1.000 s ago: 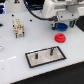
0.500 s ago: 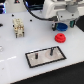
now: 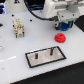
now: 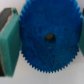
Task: Insert the blue gear onto the right peg, followed by the red gear
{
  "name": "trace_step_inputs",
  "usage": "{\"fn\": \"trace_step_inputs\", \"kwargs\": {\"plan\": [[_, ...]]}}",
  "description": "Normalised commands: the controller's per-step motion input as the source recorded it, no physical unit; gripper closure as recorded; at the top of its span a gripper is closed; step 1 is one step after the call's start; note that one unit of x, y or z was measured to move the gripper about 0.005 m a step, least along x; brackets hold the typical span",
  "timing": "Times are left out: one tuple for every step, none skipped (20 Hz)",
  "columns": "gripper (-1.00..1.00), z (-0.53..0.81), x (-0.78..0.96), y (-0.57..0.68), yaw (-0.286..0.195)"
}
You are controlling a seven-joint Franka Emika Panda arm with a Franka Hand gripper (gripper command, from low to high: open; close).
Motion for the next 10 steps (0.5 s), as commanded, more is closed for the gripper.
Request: {"fn": "trace_step_inputs", "kwargs": {"plan": [[1.0,0.35,0.14,-0.07,0.0],[1.0,0.41,0.22,-0.18,0.0],[1.0,0.52,0.32,-0.17,0.0],[1.0,0.57,0.32,-0.12,0.0],[1.0,0.61,0.4,-0.18,0.0],[1.0,0.62,0.42,-0.18,0.0],[1.0,0.6,0.46,-0.21,0.0],[1.0,0.61,0.48,-0.26,0.0],[1.0,0.58,0.55,-0.25,0.0],[1.0,0.61,0.57,-0.29,0.0]]}}
